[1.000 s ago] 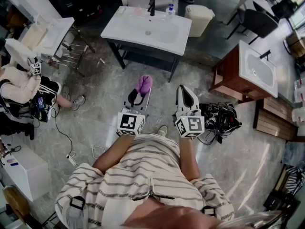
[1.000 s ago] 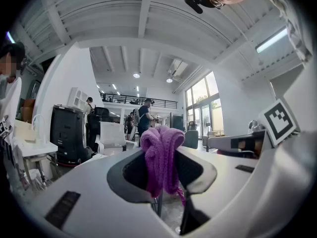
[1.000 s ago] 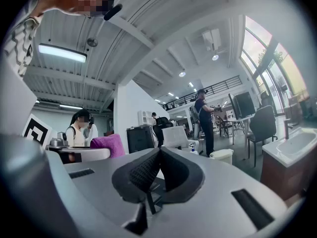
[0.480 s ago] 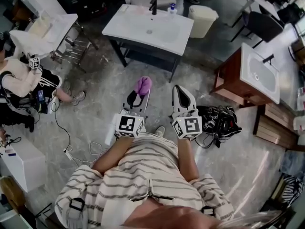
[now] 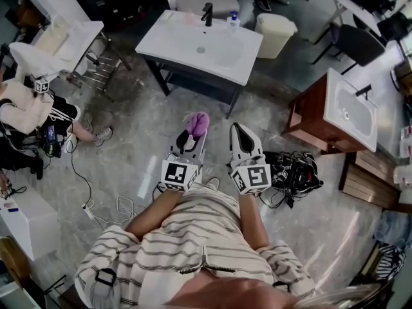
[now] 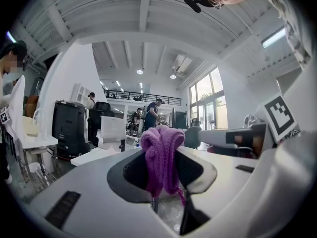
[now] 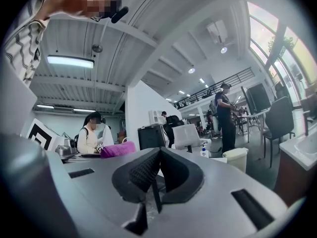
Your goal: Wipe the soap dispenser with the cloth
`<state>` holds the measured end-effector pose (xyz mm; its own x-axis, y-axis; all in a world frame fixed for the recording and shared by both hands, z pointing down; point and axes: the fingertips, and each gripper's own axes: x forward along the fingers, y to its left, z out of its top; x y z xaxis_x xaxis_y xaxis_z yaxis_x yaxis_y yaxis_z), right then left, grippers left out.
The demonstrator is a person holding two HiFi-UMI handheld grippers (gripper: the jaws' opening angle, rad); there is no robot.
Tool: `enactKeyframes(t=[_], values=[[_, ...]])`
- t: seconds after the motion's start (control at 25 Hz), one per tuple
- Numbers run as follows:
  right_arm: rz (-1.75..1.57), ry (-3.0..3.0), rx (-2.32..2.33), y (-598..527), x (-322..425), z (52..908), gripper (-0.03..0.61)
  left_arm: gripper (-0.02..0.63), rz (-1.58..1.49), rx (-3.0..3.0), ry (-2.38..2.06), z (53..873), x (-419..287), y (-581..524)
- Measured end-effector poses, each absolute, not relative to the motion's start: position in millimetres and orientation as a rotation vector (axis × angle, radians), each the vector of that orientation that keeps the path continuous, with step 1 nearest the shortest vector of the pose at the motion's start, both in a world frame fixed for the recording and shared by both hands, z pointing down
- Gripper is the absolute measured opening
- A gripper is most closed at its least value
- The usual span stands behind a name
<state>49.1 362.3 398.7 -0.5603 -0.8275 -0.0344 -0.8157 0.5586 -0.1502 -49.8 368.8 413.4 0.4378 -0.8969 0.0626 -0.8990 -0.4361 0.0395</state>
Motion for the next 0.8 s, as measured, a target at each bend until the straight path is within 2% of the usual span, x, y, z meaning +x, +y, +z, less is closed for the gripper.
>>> enactKeyframes(t=[0.48,0.8], values=[[-0.117,2.704,-1.479,193.8,38.4,397.8,-0.002,0.124,-0.060,2.617,-1.540,412.4,-51.9,189.3],[-0.125,2.625,-1.555,65.7,23.2,367.5,0.000,0.124,-0.053,2.700,-1.431,381.4,-60.4,61.0]])
